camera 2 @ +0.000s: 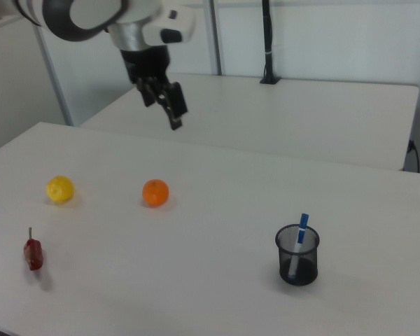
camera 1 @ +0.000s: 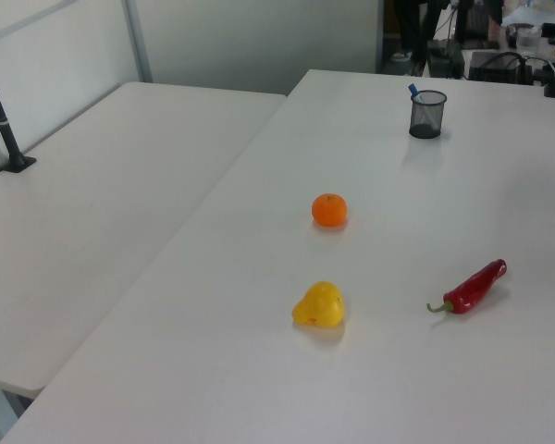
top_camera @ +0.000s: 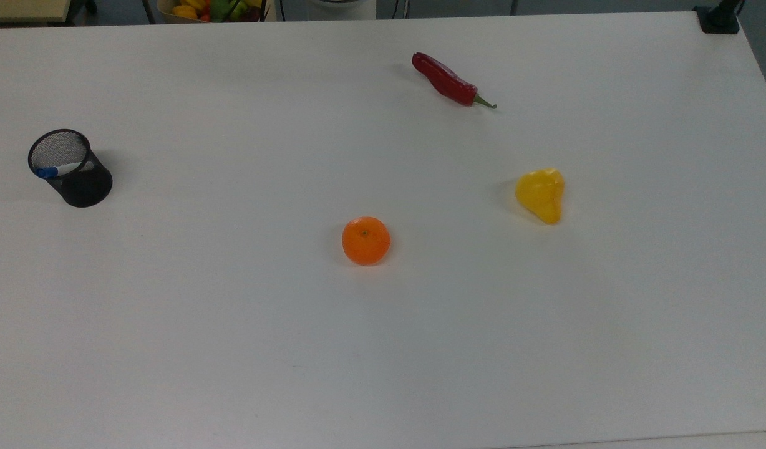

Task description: Place marker

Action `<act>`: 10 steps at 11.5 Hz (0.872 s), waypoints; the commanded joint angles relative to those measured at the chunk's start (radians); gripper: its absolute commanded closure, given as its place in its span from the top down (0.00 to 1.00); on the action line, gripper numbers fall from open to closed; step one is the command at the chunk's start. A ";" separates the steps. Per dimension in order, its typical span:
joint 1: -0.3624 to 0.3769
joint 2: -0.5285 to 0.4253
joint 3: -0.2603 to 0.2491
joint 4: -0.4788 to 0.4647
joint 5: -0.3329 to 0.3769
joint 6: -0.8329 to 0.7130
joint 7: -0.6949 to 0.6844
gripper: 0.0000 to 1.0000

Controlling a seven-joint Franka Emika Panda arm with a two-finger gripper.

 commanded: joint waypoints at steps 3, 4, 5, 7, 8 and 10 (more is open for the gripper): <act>0.005 -0.014 0.210 -0.052 -0.054 -0.039 0.083 1.00; 0.006 -0.011 0.248 -0.070 -0.106 -0.031 0.072 1.00; 0.017 -0.010 0.262 -0.088 -0.144 -0.030 0.040 1.00; 0.045 -0.007 0.261 -0.128 -0.175 0.019 -0.087 1.00; 0.078 0.001 0.252 -0.151 -0.213 0.066 -0.139 1.00; 0.097 0.004 0.221 -0.164 -0.226 0.082 -0.192 1.00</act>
